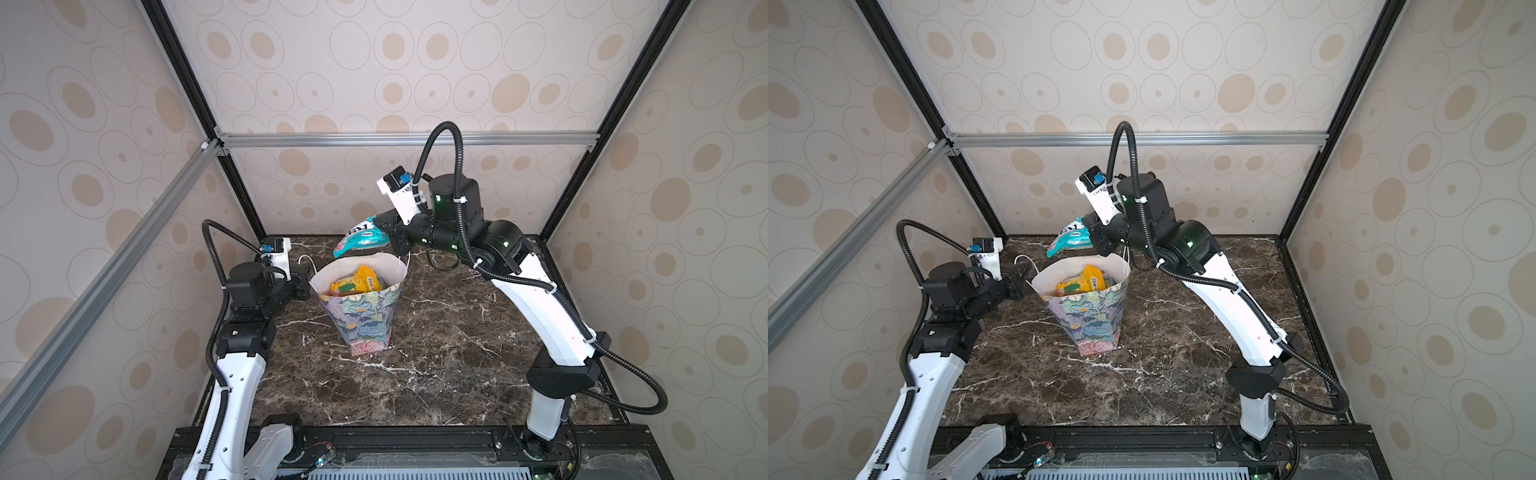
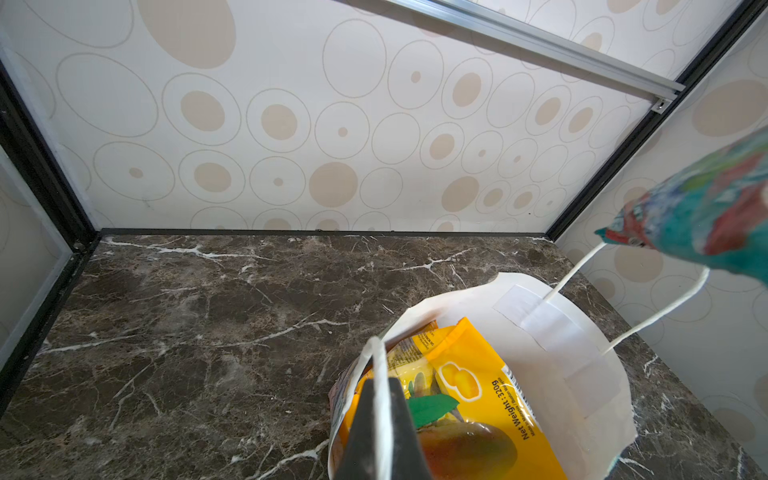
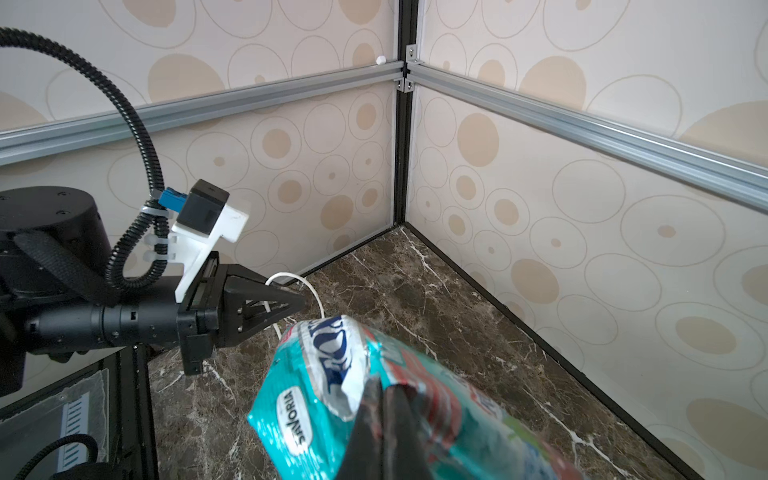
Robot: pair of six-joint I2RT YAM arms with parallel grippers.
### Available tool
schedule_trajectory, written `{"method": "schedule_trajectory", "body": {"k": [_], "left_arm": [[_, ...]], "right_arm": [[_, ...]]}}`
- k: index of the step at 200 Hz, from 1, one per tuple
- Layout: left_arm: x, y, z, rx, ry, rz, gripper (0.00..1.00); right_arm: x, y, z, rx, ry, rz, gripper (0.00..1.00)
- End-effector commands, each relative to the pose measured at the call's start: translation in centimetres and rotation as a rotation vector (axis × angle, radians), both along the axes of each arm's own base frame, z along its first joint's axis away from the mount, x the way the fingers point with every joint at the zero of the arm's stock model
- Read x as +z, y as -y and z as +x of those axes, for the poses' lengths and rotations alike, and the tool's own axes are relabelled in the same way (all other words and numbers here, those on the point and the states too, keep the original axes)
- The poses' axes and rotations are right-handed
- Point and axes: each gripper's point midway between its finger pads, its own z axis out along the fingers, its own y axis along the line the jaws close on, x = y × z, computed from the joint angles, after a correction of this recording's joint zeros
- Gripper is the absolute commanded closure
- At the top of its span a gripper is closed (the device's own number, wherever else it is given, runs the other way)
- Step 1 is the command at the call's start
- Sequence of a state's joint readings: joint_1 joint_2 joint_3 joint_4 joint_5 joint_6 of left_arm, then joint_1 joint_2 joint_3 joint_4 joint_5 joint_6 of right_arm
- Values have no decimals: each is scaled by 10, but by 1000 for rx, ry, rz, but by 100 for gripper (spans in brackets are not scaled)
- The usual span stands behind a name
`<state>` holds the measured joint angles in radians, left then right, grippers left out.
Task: Place the snacks into the paper bag
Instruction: 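Carry the teal Fox's packet with the right gripper over the white bag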
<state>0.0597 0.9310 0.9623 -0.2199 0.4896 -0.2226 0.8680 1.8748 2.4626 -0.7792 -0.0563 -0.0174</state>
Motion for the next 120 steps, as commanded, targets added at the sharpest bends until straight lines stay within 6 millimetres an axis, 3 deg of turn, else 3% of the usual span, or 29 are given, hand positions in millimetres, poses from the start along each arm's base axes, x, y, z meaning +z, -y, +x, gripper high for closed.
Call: {"method": "schedule_trajectory", "body": {"k": [1, 45, 92, 95, 120], "left_arm": [[28, 1, -1, -8, 81, 29, 100], [28, 1, -1, -7, 88, 28, 100], [27, 0, -3, -3, 89, 34, 100], [27, 0, -3, -4, 89, 34, 100], [25, 0, -3, -4, 85, 37, 100]], "right_arm": [[3, -2, 11, -89, 2, 35, 100], [-25, -11, 20, -254, -29, 7, 100], [-32, -21, 20, -357, 13, 29, 100], [-44, -23, 22, -359, 2, 7, 100], [-58, -25, 28, -405, 9, -20, 100]]}}
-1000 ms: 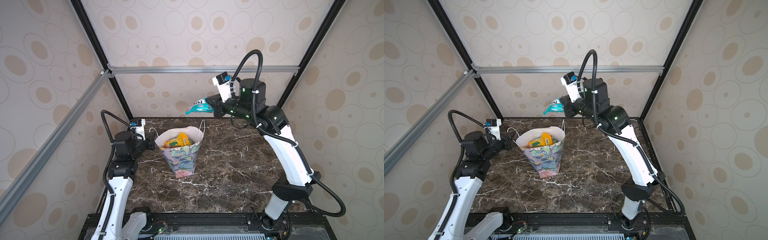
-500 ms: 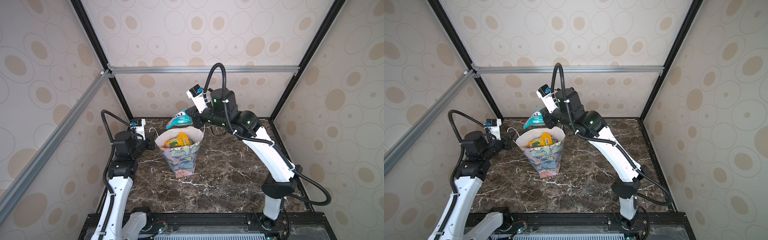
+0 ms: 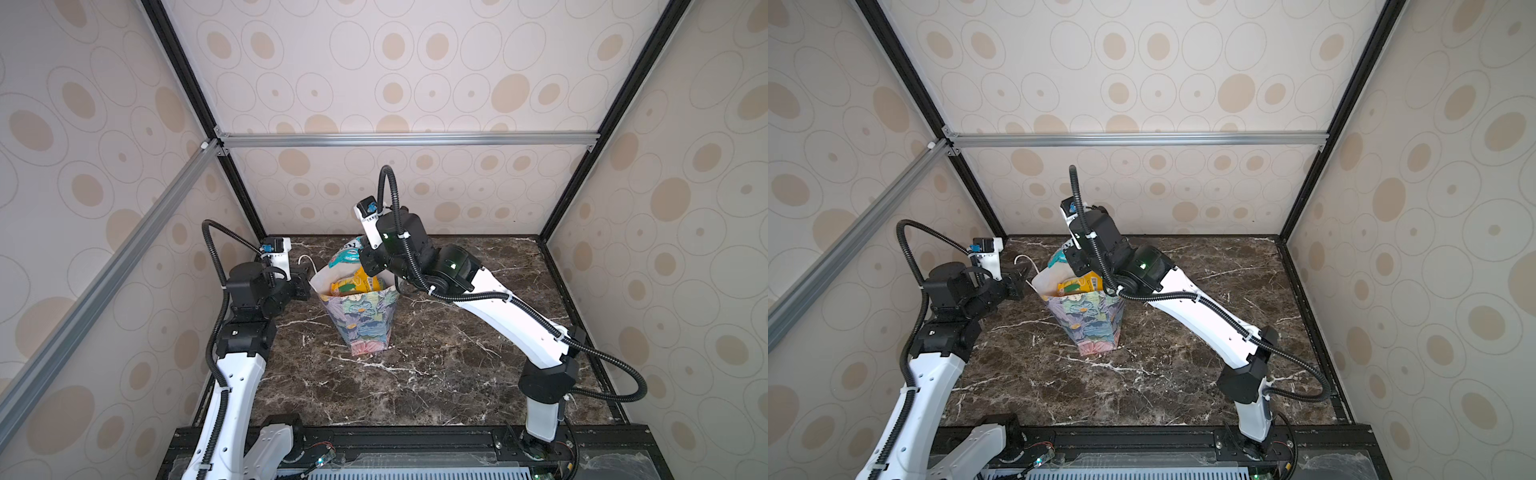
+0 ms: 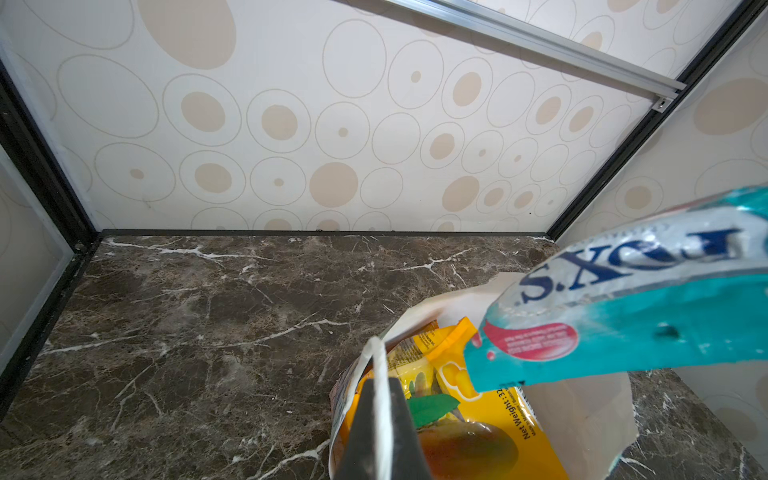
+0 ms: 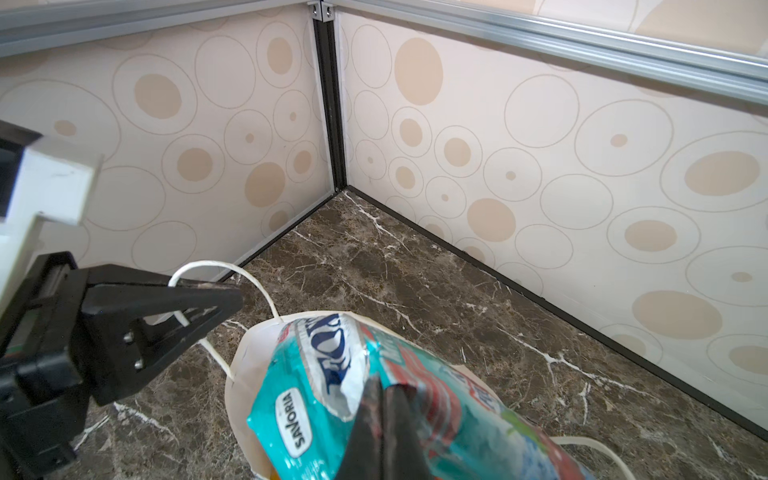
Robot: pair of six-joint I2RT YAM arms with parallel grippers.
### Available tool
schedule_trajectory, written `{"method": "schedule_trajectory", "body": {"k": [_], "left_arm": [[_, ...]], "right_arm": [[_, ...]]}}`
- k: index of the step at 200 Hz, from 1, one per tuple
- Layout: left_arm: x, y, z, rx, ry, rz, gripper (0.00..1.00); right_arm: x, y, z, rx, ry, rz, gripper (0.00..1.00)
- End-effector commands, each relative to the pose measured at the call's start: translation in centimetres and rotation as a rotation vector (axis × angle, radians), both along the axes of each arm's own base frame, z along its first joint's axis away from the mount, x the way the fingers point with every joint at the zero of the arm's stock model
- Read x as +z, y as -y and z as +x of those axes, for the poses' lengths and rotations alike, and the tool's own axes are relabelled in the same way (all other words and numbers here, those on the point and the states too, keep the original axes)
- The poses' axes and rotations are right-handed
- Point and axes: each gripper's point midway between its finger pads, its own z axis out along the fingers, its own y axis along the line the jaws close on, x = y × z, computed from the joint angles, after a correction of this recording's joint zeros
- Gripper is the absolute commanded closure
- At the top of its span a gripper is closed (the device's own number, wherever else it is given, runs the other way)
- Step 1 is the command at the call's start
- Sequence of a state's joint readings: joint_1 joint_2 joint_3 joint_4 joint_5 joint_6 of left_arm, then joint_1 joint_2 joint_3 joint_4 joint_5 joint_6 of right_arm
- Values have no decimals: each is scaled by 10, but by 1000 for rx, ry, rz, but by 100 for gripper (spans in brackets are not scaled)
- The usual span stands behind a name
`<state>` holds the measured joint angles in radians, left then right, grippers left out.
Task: Place the snacks into the paper bag
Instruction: 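Carry the teal Fox's packet with the right gripper over the white bag, then lower the Fox's packet into the bag mouth with the right gripper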
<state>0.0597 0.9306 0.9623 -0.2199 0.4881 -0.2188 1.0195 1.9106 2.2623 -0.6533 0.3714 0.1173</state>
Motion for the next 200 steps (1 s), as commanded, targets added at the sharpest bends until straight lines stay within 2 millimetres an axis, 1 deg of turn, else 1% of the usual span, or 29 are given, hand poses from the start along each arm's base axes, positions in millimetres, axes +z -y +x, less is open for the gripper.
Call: {"method": "schedule_trajectory", "body": {"k": [1, 20, 77, 111, 128, 145, 150, 159, 162, 170, 183, 200], "left_arm": [[25, 1, -3, -6, 84, 33, 100], [25, 1, -4, -8, 85, 36, 100], [23, 0, -5, -4, 83, 45, 100], [21, 0, -4, -4, 81, 47, 100], [21, 0, -4, -4, 80, 46, 100], [22, 0, -4, -4, 82, 47, 100], [21, 0, -4, -5, 81, 48, 100], [22, -1, -4, -2, 82, 51, 100], [22, -1, -5, -2, 83, 53, 100], [22, -1, -5, -3, 82, 55, 100], [24, -1, -5, -3, 89, 58, 100], [24, 0, -4, -4, 89, 58, 100]], "right_arm": [[10, 5, 15, -112, 60, 47, 100], [4, 8, 24, -158, 81, 18, 100], [-10, -6, 32, -153, 74, 13, 100], [-26, -9, 35, -162, 55, -10, 100], [-30, -9, 36, -171, 53, -22, 100], [-33, -11, 33, -147, 38, -33, 100], [-33, -12, 31, -131, 28, -33, 94], [-34, -14, 25, -97, 3, -41, 79], [-34, -14, 23, -87, -3, -41, 76], [-32, -15, 17, -55, -19, -39, 73], [-26, -17, 4, 17, -39, -32, 71], [-13, -19, -14, 115, -63, -1, 66]]}}
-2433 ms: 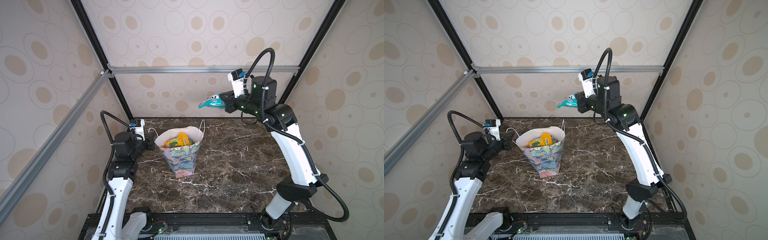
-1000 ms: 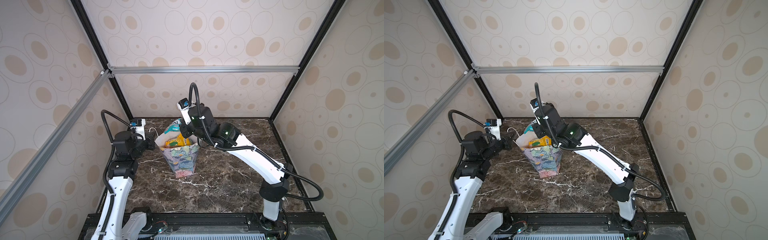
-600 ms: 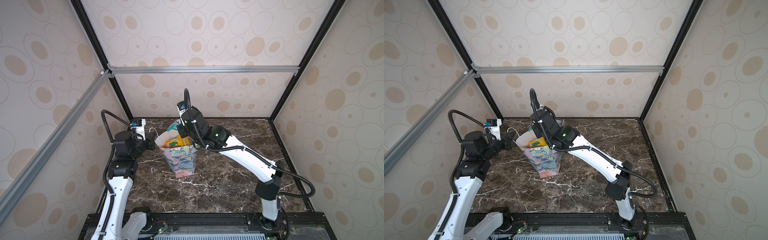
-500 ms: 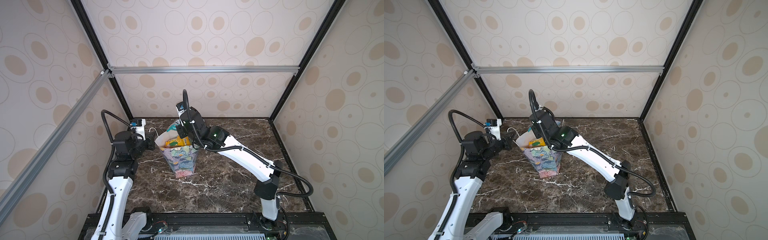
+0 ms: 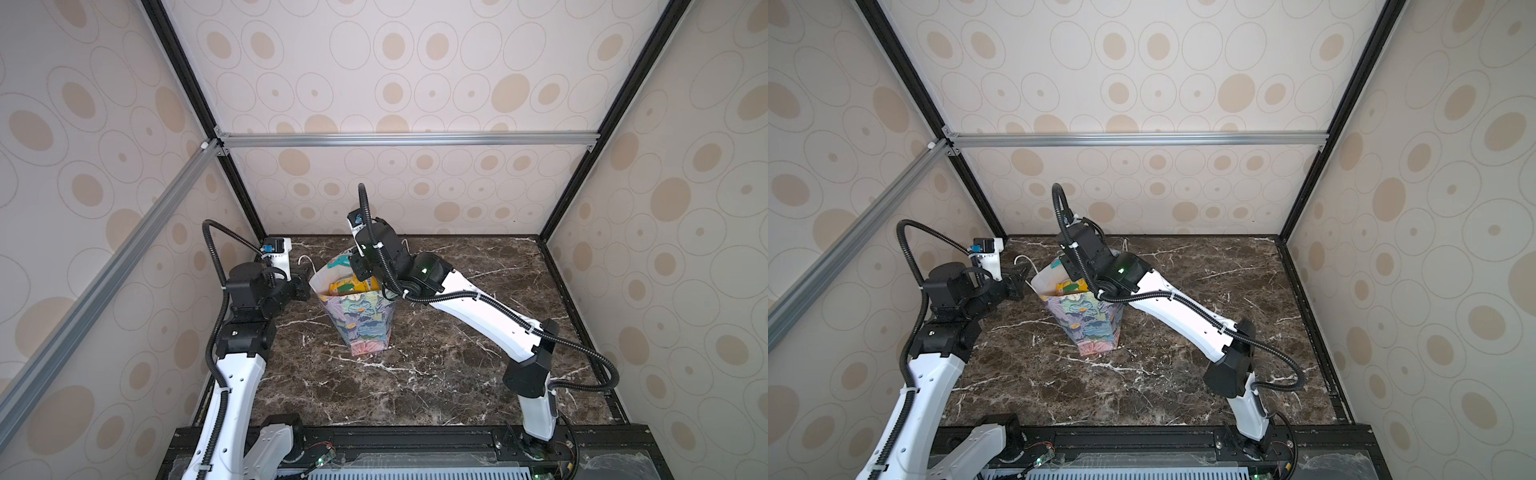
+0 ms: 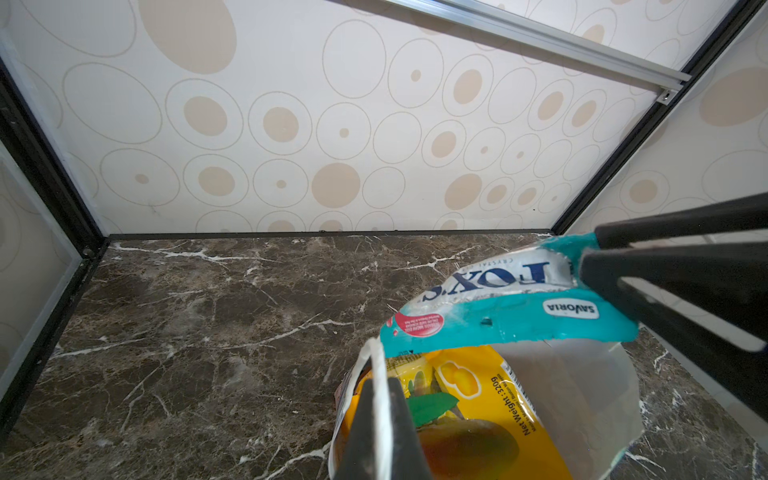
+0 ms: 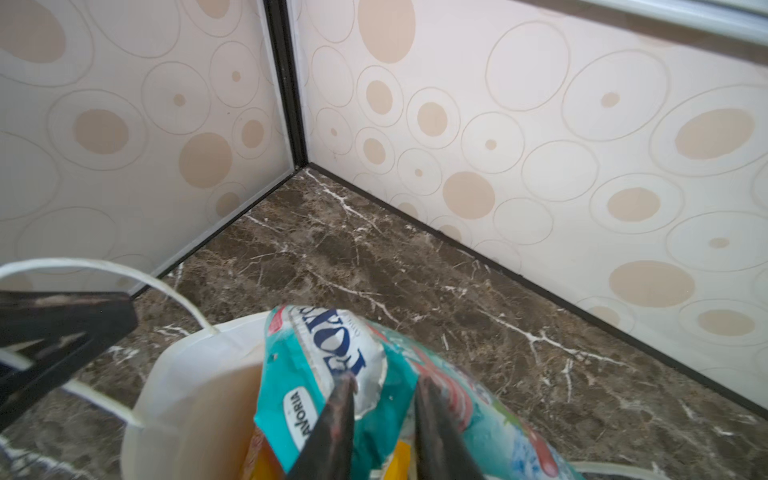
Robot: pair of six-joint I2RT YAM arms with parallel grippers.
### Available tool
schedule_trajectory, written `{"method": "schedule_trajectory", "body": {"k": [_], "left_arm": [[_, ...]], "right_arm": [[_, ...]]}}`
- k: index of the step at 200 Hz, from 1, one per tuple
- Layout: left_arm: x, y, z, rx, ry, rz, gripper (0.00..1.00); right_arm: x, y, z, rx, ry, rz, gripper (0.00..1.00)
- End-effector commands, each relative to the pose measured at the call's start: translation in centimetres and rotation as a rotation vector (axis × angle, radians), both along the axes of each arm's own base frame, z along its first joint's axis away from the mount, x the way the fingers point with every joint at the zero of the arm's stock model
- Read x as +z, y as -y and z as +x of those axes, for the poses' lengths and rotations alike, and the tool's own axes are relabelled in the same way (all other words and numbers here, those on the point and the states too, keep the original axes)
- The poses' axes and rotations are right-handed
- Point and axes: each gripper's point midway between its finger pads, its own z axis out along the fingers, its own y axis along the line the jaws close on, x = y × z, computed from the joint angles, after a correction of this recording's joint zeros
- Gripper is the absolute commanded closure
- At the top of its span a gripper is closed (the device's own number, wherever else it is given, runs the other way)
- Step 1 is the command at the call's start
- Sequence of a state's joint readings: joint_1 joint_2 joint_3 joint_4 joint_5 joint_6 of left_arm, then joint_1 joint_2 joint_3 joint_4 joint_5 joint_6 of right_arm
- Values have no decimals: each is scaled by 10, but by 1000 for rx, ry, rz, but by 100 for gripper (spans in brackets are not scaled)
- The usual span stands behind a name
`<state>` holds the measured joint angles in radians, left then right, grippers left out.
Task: Place the snacks into the paper bag
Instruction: 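Lower the Fox's packet into the bag mouth with the right gripper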
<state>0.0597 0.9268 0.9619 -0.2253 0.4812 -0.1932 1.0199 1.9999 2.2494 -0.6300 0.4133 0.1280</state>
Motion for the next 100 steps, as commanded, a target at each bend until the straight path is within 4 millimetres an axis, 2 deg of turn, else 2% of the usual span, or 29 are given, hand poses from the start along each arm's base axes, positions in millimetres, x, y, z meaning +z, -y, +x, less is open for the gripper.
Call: {"method": "schedule_trajectory", "body": {"k": [1, 21, 24, 31, 60, 79, 100], "left_arm": [[25, 1, -3, -5, 82, 33, 100], [25, 1, -2, -5, 83, 29, 100], [25, 1, -2, -6, 83, 29, 100], [26, 0, -2, -4, 85, 30, 100], [27, 0, -2, -4, 88, 30, 100], [28, 1, -3, -6, 88, 34, 100], [29, 0, -5, -6, 88, 38, 100]], "right_arm": [[34, -1, -34, 158, -37, 71, 65], [42, -2, -47, 226, -54, 85, 62], [54, 0, -48, 231, -36, 107, 62], [61, 0, -51, 244, -25, 112, 63], [72, 8, -43, 207, 25, 91, 62], [63, 9, -34, 209, 4, 66, 61], [38, 10, -23, 244, -110, 49, 65]]}}
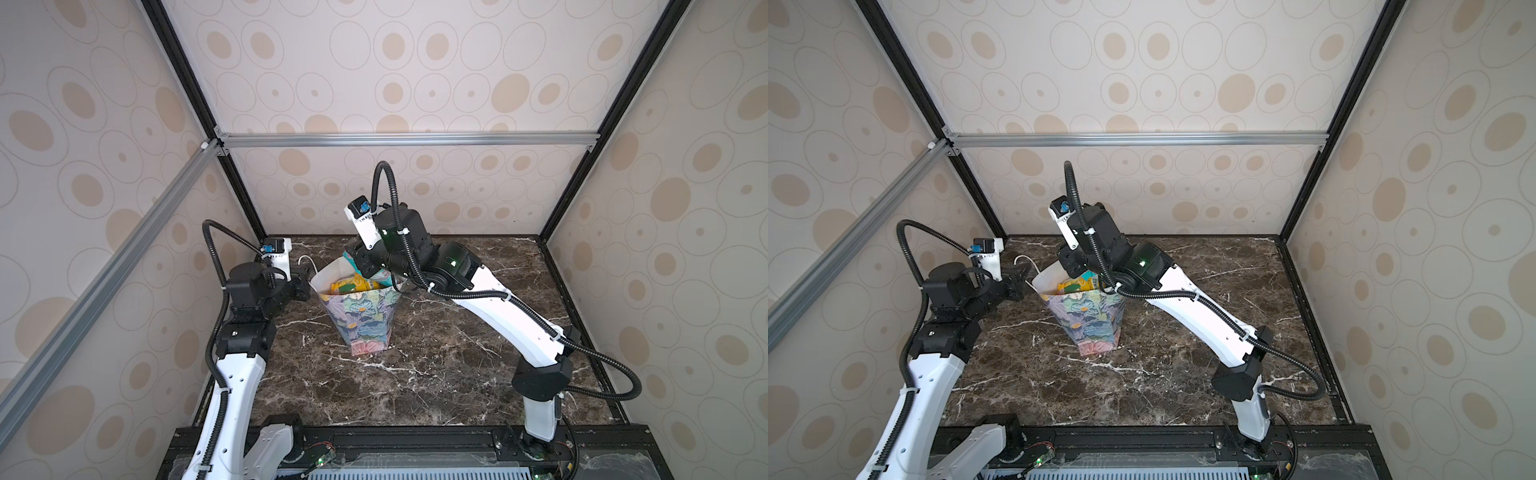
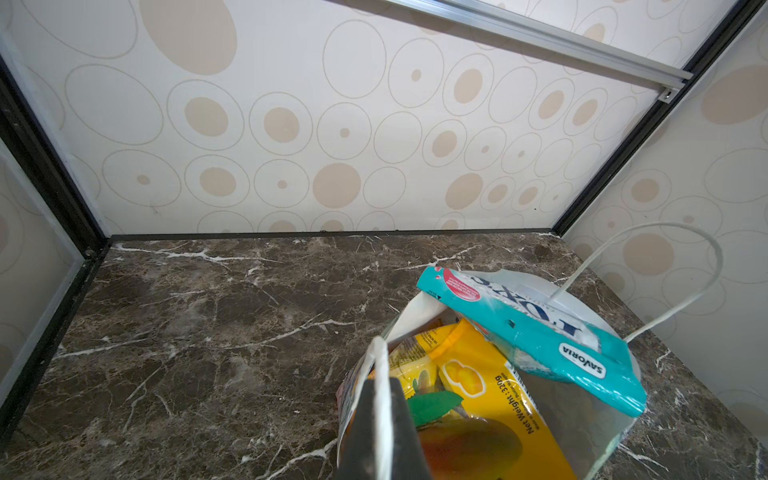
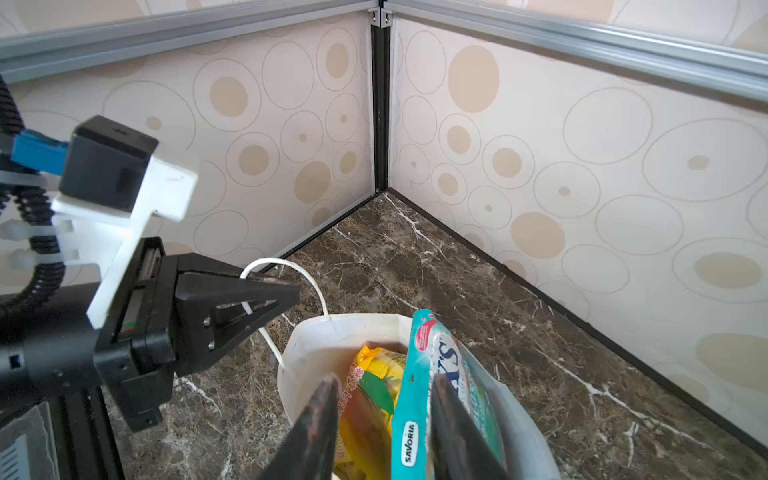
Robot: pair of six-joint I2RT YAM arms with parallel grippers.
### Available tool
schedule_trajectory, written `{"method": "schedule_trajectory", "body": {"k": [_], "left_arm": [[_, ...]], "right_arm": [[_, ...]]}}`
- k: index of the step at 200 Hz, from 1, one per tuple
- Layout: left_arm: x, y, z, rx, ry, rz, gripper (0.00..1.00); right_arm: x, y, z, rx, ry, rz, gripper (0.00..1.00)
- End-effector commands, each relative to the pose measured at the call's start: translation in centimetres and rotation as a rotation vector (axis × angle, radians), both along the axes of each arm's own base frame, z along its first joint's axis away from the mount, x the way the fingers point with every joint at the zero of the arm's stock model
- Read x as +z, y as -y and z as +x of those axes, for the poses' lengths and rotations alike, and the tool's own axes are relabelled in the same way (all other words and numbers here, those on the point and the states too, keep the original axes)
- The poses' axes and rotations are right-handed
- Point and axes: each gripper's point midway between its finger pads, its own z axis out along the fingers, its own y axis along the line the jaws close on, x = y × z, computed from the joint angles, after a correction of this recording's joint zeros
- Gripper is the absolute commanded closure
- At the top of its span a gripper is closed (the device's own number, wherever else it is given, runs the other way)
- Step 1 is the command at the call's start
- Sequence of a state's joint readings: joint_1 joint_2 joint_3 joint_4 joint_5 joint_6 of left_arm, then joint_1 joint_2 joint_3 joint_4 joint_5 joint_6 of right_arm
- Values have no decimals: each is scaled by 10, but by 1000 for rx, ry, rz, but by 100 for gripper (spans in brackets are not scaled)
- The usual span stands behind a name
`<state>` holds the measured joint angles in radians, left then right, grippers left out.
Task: Place the snacks into the paper bag
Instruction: 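Lower the Fox's packet into the bag mouth with the right gripper, then open the right gripper to release the packet while the left gripper releases the bag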
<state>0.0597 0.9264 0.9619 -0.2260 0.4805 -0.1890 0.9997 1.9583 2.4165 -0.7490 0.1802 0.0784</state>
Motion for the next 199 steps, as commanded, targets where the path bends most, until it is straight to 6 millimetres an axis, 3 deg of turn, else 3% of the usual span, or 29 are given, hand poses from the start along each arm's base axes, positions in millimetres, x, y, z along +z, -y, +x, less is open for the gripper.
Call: {"method": "schedule_trajectory", "body": {"k": [1, 34, 80, 94, 113, 134, 199], "left_arm": [[29, 0, -5, -5, 88, 34, 100], [29, 1, -5, -8, 89, 39, 100], [29, -4, -3, 19, 87, 43, 100], [28, -3, -3, 14, 87, 41, 100], [29, -2, -2, 11, 86, 38, 100], [28, -2, -2, 10, 84, 41, 100], [38, -2, -2, 10, 101, 43, 100]], "right_arm": [[-25, 8, 12, 37, -104, -54, 65], [-63, 21, 29, 56, -229, -123, 67], [-114, 19, 33, 116, -312, -248, 68], [-128, 18, 38, 127, -345, -261, 74], [-138, 10, 25, 210, -394, -265, 87], [-152, 5, 13, 283, -451, -278, 91], [-215, 8, 18, 269, -551, -417, 96]]}}
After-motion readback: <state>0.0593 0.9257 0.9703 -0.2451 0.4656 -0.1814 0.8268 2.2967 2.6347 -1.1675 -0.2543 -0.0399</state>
